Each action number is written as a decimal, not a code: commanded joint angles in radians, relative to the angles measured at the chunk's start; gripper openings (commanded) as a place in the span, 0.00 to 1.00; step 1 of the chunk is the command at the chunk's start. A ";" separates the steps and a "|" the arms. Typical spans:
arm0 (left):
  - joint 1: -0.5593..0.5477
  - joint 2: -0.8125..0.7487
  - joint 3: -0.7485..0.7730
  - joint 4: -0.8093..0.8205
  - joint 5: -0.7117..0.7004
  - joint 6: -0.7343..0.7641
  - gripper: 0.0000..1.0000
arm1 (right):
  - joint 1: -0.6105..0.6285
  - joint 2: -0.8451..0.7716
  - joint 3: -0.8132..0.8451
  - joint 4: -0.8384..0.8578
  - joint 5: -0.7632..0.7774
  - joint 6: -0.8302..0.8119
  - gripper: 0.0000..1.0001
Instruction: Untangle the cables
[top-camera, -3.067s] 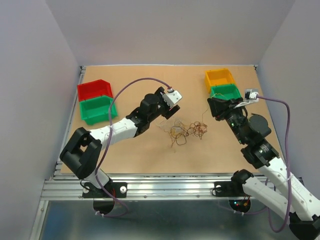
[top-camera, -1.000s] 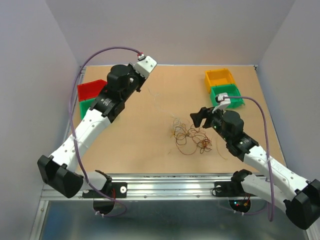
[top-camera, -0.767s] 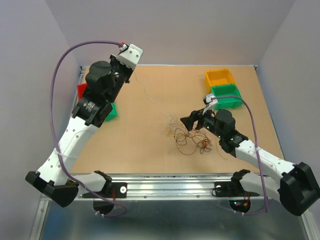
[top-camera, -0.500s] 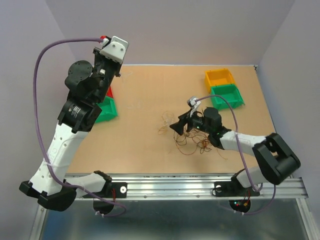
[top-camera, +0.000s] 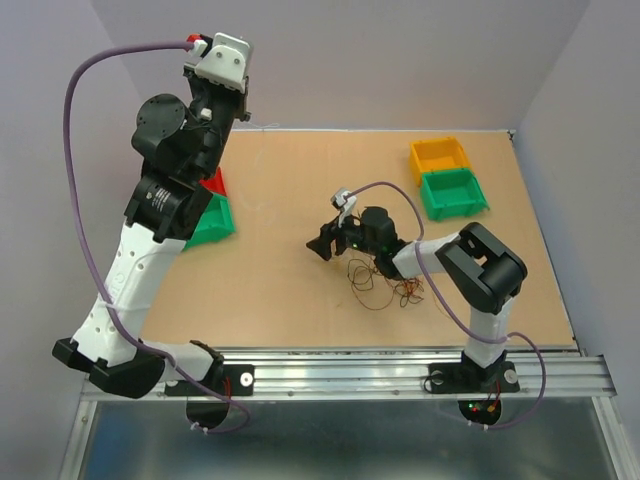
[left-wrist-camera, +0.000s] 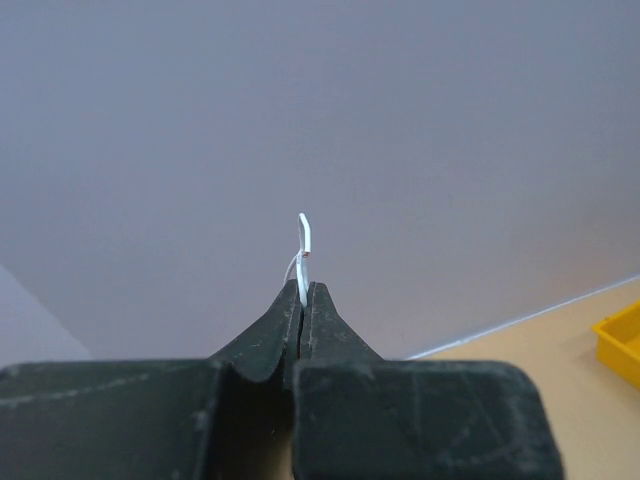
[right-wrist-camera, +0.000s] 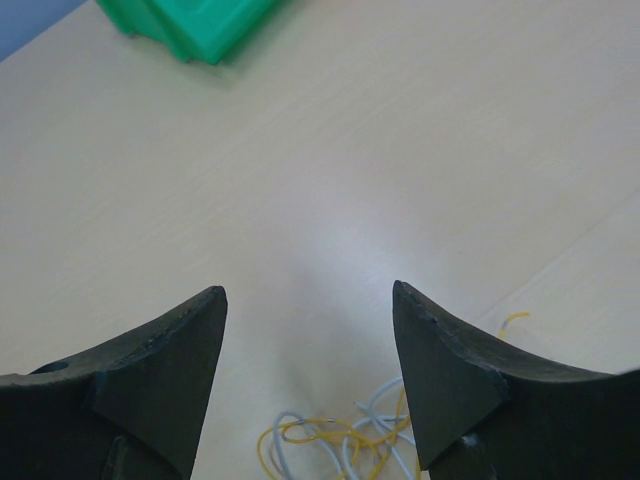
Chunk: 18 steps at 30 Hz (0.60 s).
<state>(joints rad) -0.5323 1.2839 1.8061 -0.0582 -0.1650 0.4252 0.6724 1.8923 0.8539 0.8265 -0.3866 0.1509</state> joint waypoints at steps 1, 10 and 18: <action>0.003 -0.056 -0.042 0.142 -0.102 0.017 0.00 | 0.001 -0.031 0.001 0.080 0.130 -0.051 0.72; 0.018 -0.117 -0.231 0.221 -0.142 0.061 0.00 | 0.001 -0.171 -0.164 0.169 0.215 -0.073 0.73; 0.139 -0.104 -0.320 0.262 -0.136 0.064 0.00 | 0.001 -0.210 -0.194 0.203 0.207 -0.047 0.74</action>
<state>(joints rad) -0.4587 1.1938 1.5234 0.1089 -0.2981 0.4828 0.6727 1.7164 0.6827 0.9421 -0.1970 0.1013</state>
